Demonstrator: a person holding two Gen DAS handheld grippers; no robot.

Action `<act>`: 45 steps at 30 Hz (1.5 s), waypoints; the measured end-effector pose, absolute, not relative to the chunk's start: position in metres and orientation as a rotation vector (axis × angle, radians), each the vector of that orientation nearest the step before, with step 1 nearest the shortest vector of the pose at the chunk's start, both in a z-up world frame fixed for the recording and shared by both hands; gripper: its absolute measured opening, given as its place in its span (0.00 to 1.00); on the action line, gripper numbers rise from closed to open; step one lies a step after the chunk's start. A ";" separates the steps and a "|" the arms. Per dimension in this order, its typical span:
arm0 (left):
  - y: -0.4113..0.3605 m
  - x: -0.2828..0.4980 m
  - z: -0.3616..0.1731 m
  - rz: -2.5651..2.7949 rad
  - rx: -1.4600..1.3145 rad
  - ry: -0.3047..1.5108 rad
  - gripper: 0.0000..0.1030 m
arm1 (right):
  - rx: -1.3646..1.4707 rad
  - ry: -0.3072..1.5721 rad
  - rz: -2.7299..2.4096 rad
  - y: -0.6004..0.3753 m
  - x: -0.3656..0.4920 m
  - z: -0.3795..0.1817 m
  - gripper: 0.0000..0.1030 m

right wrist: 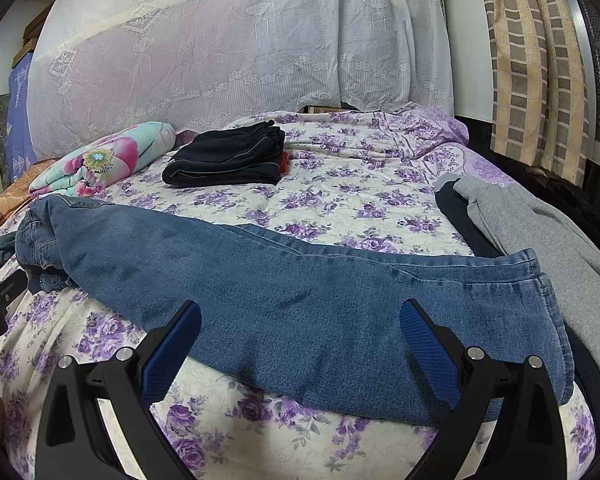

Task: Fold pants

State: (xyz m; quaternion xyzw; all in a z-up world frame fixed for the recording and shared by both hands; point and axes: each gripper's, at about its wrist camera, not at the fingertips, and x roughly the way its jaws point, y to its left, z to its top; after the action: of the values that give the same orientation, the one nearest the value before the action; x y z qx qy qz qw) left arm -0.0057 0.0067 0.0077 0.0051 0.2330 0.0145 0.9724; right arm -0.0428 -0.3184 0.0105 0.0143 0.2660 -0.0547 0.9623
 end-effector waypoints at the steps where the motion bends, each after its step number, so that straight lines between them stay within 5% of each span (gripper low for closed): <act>1: 0.006 -0.006 0.008 0.030 0.011 0.470 0.95 | 0.029 0.539 -0.111 -0.318 -0.043 0.010 0.97; 37: 0.008 -0.004 0.009 0.024 -0.025 0.468 0.95 | 0.030 0.540 -0.111 -0.318 -0.041 0.011 0.97; 45: 0.052 0.020 -0.016 -0.123 -0.305 0.656 0.95 | 0.058 0.561 -0.066 -0.327 -0.057 0.001 0.97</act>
State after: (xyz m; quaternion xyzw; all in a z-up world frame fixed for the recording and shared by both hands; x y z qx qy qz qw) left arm 0.0201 0.0520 -0.0156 -0.1491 0.3209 -0.0600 0.9334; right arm -0.0574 -0.3272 0.0008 0.0286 0.2766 -0.0325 0.9600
